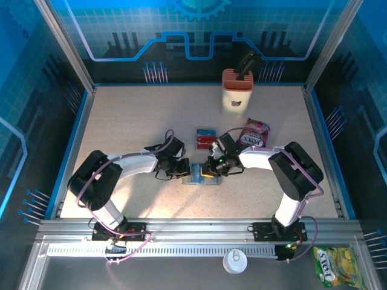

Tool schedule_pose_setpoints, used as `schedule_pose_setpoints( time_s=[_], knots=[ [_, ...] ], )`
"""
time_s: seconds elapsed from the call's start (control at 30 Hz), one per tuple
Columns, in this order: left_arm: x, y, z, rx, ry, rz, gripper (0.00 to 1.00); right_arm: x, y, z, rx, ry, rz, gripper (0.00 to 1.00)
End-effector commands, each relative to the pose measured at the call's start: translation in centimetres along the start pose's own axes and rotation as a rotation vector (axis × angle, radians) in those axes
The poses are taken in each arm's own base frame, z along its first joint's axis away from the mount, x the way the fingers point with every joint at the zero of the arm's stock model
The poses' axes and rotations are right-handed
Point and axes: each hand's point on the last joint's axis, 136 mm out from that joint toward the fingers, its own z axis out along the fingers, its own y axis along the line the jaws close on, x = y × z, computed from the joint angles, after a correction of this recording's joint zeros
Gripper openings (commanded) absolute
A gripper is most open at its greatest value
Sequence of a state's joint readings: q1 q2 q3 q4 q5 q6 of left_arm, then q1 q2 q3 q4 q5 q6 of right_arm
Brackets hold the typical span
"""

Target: Take the credit cards out of the card holder

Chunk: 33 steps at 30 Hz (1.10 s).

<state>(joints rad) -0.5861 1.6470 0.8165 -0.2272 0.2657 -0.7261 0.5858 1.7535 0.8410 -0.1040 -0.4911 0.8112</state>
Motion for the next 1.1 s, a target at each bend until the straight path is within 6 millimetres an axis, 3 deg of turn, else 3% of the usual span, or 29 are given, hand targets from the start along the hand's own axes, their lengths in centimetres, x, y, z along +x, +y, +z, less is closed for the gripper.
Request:
schedule_pose_setpoints(
  time_s=[0.0, 0.6, 1.07],
  knots=[
    [0.8, 2.3, 0.5, -0.082, 0.033, -0.023, 0.03, 0.4, -0.8, -0.6, 0.018, 0.004, 0.014, 0.12],
    [1.0, 2.2, -0.3, -0.079, 0.027, -0.02, 0.02, -0.1, -0.4, -3.3, 0.017, -0.036, -0.025, 0.06],
    [0.6, 0.6, -1.5, -0.017, -0.007, -0.015, 0.03, -1.1, 1.8, -8.5, 0.106, -0.123, -0.189, 0.03]
  ],
)
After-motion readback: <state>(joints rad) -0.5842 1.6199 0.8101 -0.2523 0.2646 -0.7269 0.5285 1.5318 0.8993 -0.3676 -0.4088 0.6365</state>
